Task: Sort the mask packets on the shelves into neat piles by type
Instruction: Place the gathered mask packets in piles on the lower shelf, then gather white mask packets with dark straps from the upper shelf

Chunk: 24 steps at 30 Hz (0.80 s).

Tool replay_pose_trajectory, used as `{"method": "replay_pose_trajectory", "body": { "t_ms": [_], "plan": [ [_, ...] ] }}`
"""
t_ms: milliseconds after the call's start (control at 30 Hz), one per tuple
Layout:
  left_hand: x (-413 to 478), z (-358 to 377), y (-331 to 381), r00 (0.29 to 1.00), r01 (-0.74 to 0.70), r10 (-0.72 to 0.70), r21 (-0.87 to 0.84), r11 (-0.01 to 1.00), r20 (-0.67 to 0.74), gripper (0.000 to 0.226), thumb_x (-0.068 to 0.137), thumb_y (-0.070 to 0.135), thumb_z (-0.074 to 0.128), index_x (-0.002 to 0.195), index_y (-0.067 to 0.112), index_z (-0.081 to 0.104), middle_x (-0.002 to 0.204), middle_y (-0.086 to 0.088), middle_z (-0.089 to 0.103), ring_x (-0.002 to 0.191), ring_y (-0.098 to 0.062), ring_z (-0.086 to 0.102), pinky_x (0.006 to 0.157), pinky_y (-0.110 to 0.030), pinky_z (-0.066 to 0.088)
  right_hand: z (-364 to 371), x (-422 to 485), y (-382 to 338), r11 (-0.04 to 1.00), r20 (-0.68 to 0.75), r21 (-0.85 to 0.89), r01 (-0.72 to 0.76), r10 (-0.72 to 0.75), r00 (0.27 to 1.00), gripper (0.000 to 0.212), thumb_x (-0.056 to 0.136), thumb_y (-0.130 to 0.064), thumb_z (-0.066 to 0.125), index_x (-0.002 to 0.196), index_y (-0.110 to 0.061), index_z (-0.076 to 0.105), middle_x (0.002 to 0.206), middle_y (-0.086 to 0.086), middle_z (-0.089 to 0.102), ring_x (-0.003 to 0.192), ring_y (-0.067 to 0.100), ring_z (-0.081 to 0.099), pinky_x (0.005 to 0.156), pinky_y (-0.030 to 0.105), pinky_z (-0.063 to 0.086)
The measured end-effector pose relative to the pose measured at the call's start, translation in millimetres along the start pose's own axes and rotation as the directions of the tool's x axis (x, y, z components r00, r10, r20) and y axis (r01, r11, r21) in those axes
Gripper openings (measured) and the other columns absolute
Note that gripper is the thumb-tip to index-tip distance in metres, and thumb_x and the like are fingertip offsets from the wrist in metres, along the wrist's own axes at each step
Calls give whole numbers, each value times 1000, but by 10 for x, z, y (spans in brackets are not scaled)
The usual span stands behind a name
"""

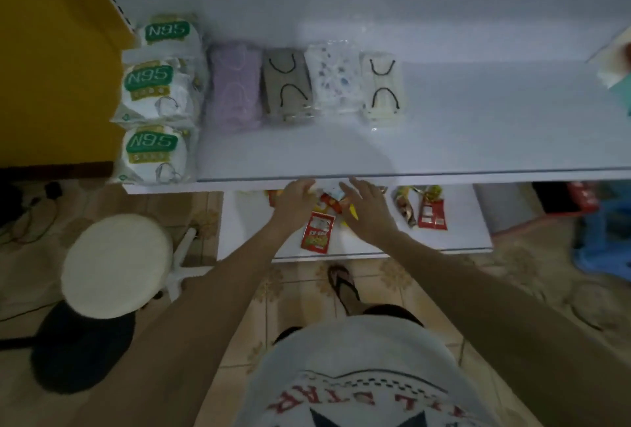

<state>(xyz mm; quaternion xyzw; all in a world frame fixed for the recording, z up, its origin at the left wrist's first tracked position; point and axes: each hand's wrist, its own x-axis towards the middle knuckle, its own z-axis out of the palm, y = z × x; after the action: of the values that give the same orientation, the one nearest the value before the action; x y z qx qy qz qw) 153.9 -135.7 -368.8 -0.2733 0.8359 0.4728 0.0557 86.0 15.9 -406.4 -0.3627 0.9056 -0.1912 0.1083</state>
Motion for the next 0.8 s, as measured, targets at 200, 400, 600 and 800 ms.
{"method": "replay_pose_trajectory", "body": {
  "t_ms": [200,400,600,800],
  "plan": [
    [-374,72,252,939,-345,345,11,939,19,31,93,14,47,122,6,56,123,-9,55,110,-20,55,95,-26,44,-459,-599,-87,976,-101,168,138,-122,987,42,91,-29,42,126,-9,57,104,12,66,93,12,49,79,32,48],
    [-556,-416,1577,614,-788,788,91,609,39,35,93,23,44,123,11,58,117,7,53,103,-1,51,92,-7,36,-1978,-519,-156,953,-425,41,301,-256,868,46,97,-41,37,118,-9,63,113,8,65,106,12,52,94,16,37],
    [-797,-670,2898,219,-963,976,157,220,-22,36,90,18,45,121,6,59,111,5,54,101,-6,53,91,-8,38,-3420,-750,-41,941,-678,-123,317,-312,665,36,95,-32,45,115,-9,63,110,-5,61,104,9,55,92,18,41],
    [-407,-725,3891,332,-887,941,317,335,-65,31,92,13,53,122,7,56,118,-7,55,107,-16,53,82,-8,34,-4432,-547,528,986,-675,-42,161,-147,723,27,93,-23,51,118,-18,61,107,-3,61,95,7,56,85,23,42]
  ]
}}
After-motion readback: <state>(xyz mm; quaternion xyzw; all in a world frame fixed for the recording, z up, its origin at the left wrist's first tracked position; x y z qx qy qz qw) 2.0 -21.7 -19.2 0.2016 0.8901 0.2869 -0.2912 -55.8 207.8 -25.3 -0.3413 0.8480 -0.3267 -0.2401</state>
